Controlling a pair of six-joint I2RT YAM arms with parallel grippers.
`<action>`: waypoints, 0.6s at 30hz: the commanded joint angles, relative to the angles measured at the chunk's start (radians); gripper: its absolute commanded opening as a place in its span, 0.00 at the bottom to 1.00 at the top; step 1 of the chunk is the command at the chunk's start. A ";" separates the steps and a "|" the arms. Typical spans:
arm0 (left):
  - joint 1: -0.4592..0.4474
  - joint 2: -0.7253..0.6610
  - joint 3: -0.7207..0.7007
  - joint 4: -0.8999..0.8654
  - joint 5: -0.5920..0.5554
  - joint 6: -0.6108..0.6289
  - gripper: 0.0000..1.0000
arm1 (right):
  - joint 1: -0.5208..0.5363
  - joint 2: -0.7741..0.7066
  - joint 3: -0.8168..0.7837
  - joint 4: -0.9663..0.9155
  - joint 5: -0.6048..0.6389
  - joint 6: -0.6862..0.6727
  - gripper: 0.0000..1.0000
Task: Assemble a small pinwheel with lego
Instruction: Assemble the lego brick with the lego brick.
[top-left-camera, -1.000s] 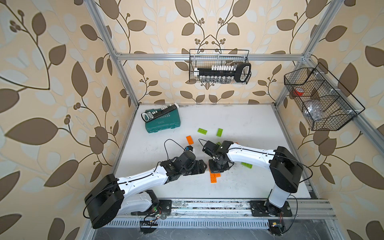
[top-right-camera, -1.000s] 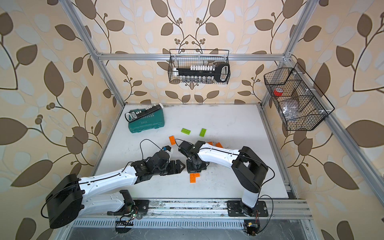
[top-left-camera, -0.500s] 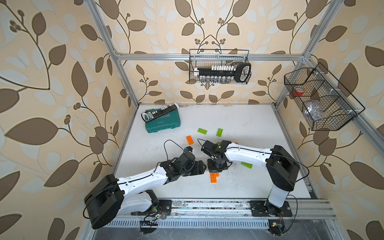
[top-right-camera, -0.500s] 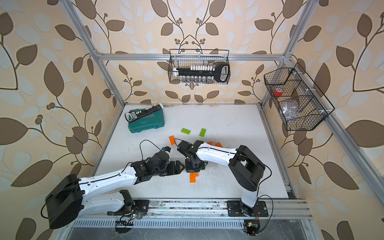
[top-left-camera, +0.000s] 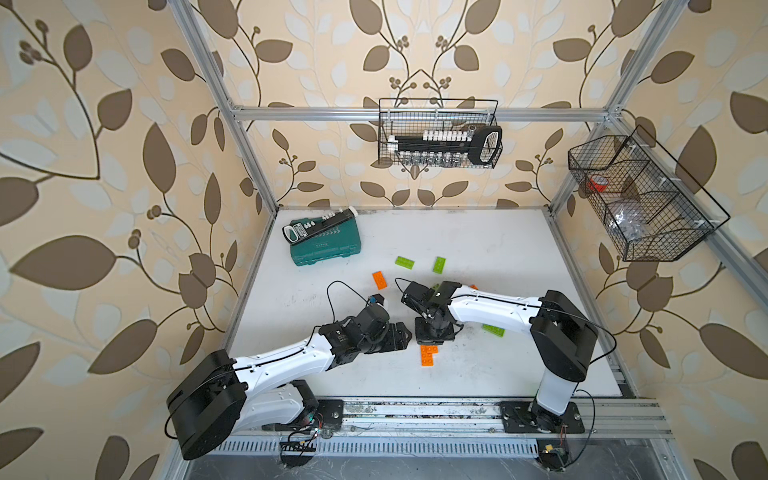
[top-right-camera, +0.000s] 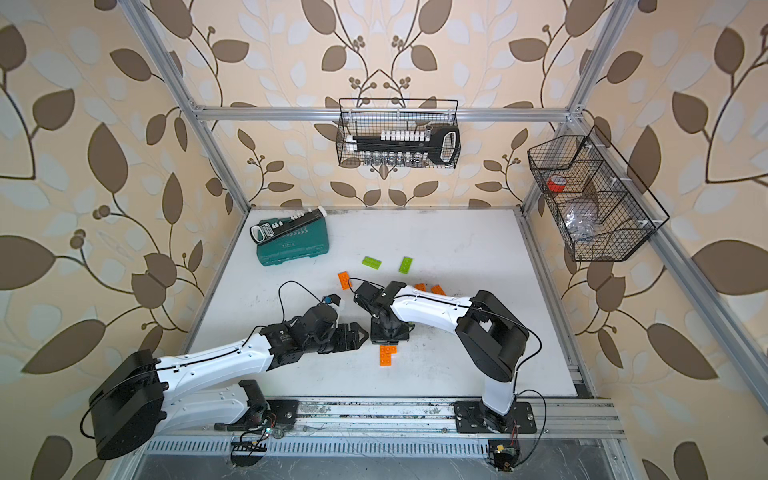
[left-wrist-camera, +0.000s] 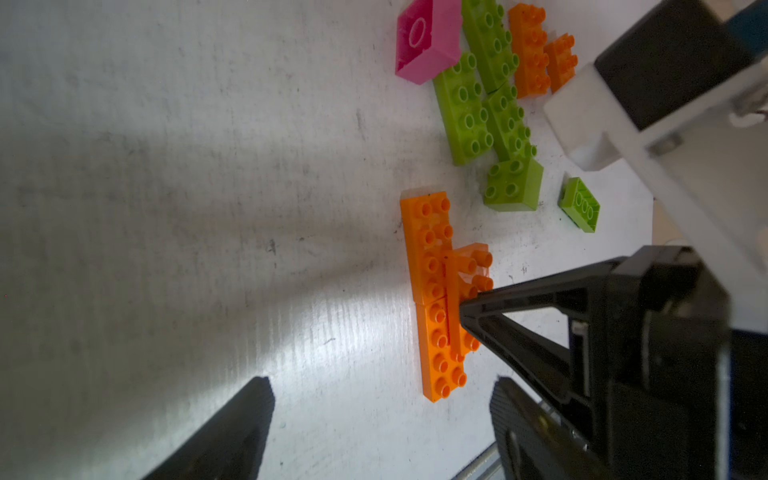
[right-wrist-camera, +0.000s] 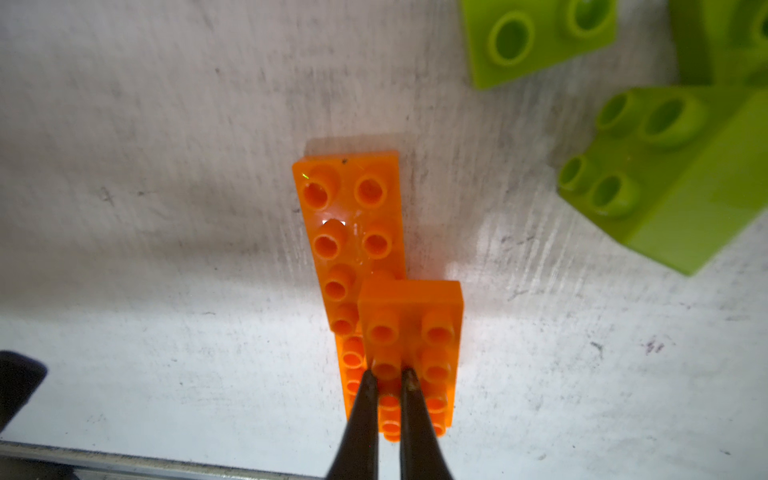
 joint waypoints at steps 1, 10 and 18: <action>0.010 -0.023 -0.012 0.005 0.000 -0.012 0.85 | 0.008 0.012 -0.044 -0.021 0.041 0.048 0.07; 0.014 -0.025 -0.017 0.005 -0.005 -0.021 0.85 | 0.015 0.007 -0.061 -0.019 0.064 0.076 0.06; 0.032 -0.025 -0.014 0.010 0.001 -0.026 0.85 | 0.003 0.028 -0.051 -0.003 0.057 0.056 0.06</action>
